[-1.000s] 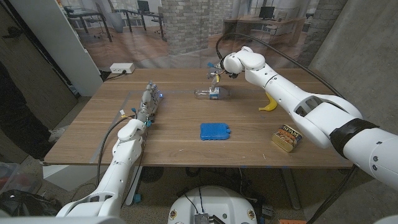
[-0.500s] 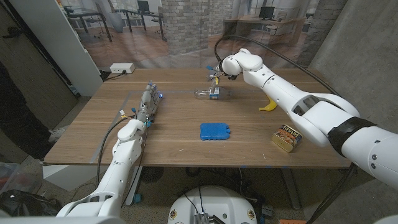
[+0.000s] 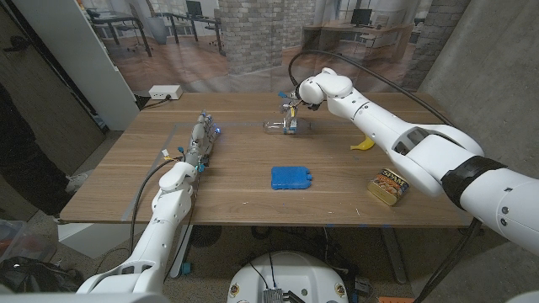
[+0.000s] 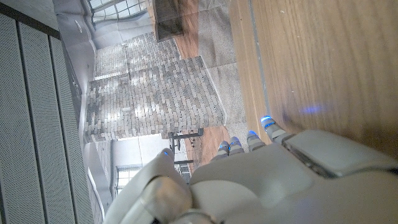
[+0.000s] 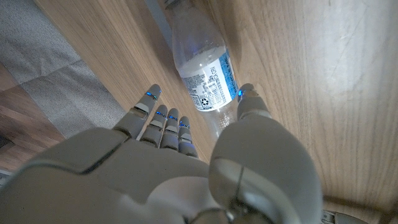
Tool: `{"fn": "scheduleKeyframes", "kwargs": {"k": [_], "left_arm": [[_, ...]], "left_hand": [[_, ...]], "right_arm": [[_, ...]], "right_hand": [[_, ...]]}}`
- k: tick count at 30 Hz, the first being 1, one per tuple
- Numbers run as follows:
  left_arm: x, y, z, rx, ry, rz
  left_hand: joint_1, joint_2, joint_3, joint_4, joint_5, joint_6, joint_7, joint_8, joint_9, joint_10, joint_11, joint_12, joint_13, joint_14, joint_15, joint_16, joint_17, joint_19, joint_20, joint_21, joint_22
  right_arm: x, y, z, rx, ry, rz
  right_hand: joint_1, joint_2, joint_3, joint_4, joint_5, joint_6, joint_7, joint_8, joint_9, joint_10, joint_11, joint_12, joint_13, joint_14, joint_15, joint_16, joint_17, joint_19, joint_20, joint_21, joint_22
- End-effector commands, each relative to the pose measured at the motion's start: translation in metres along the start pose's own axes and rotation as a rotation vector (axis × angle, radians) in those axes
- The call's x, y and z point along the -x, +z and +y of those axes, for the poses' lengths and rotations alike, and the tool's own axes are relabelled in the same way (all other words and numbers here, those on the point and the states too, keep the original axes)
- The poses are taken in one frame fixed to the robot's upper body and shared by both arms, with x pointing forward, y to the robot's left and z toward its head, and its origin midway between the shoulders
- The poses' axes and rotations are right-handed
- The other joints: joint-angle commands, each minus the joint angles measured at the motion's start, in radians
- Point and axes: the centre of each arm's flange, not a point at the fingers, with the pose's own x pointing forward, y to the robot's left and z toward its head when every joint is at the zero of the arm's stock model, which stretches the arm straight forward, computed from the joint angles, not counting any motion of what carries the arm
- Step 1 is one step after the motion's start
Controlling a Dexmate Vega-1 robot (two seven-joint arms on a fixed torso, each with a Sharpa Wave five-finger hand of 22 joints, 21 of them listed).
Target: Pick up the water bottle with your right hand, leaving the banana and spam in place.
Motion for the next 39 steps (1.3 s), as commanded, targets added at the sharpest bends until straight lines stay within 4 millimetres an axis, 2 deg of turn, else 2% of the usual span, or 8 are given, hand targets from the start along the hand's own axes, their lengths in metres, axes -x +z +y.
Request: {"fn": "scheduleKeyframes", "kwargs": {"k": [1,24,28,29,35,39], "left_arm": [[0.000,-0.001,0.000,0.001,0.002,0.006],[-0.007,-0.002,0.000,0.001,0.001,0.010],[-0.008,-0.002,0.000,0.000,0.000,0.011],[-0.008,-0.002,0.000,0.000,0.000,0.011],[-0.008,-0.002,0.000,0.001,0.001,0.012],[-0.009,-0.002,0.000,0.001,0.001,0.012]], "left_hand": [[0.009,0.021,0.001,-0.007,0.000,-0.112,-0.002,0.005,0.003,-0.090,0.004,0.003,0.003,-0.128,0.002,0.004,0.004,-0.070,0.003,-0.002,0.004],[0.009,0.021,0.000,-0.006,0.000,-0.110,-0.003,0.005,0.003,-0.093,0.007,0.002,0.003,-0.129,0.005,0.004,0.004,-0.069,0.004,-0.005,0.005],[0.009,0.021,0.000,-0.006,0.000,-0.110,-0.004,0.005,0.003,-0.091,0.004,0.003,0.003,-0.129,0.005,0.004,0.004,-0.068,0.004,-0.006,0.005],[0.009,0.021,0.000,-0.006,0.000,-0.110,-0.004,0.005,0.003,-0.091,0.004,0.003,0.003,-0.129,0.005,0.004,0.004,-0.068,0.004,-0.006,0.005],[0.009,0.021,0.000,-0.006,0.000,-0.110,-0.003,0.005,0.003,-0.090,0.005,0.003,0.003,-0.129,0.005,0.005,0.004,-0.068,0.004,-0.007,0.005],[0.009,0.021,-0.001,-0.006,0.000,-0.109,-0.004,0.005,0.003,-0.091,0.004,0.003,0.003,-0.129,0.006,0.005,0.004,-0.068,0.005,-0.008,0.005]], "right_arm": [[-0.008,0.001,0.007,0.007,0.022,0.011],[-0.020,0.002,0.022,0.013,0.034,0.032],[-0.019,0.002,0.024,0.012,0.006,0.043],[-0.019,0.002,0.024,0.013,-0.001,0.044],[-0.019,0.002,0.026,0.021,-0.034,0.052],[-0.019,0.003,0.028,0.037,-0.048,0.061]], "right_hand": [[-0.006,0.011,-0.006,0.003,0.012,0.000,-0.004,-0.003,0.004,-0.004,-0.003,-0.004,0.004,-0.003,-0.001,0.001,0.005,0.001,0.005,-0.002,0.002],[-0.002,0.018,-0.023,0.009,0.022,0.018,-0.009,0.002,0.005,-0.003,-0.003,-0.004,0.004,0.004,-0.002,0.003,0.004,0.014,0.009,0.001,0.002],[0.006,0.025,-0.025,0.008,0.027,0.052,-0.014,0.014,0.006,0.003,-0.007,-0.003,0.004,0.013,-0.007,0.006,0.004,0.025,0.007,0.003,0.002],[0.015,0.032,-0.026,0.006,0.031,0.086,-0.018,0.027,0.008,0.010,-0.011,-0.001,0.004,0.022,-0.011,0.007,0.003,0.034,0.004,0.005,0.002],[0.050,0.057,-0.024,-0.002,0.043,0.189,-0.035,0.067,0.015,0.025,-0.019,0.000,0.003,0.041,-0.025,0.009,0.002,0.055,-0.002,0.007,0.002],[0.097,0.076,-0.019,-0.017,0.050,0.261,-0.063,0.097,0.022,0.051,-0.034,0.002,0.002,0.068,-0.049,0.013,0.001,0.089,-0.018,0.013,0.002]]}}
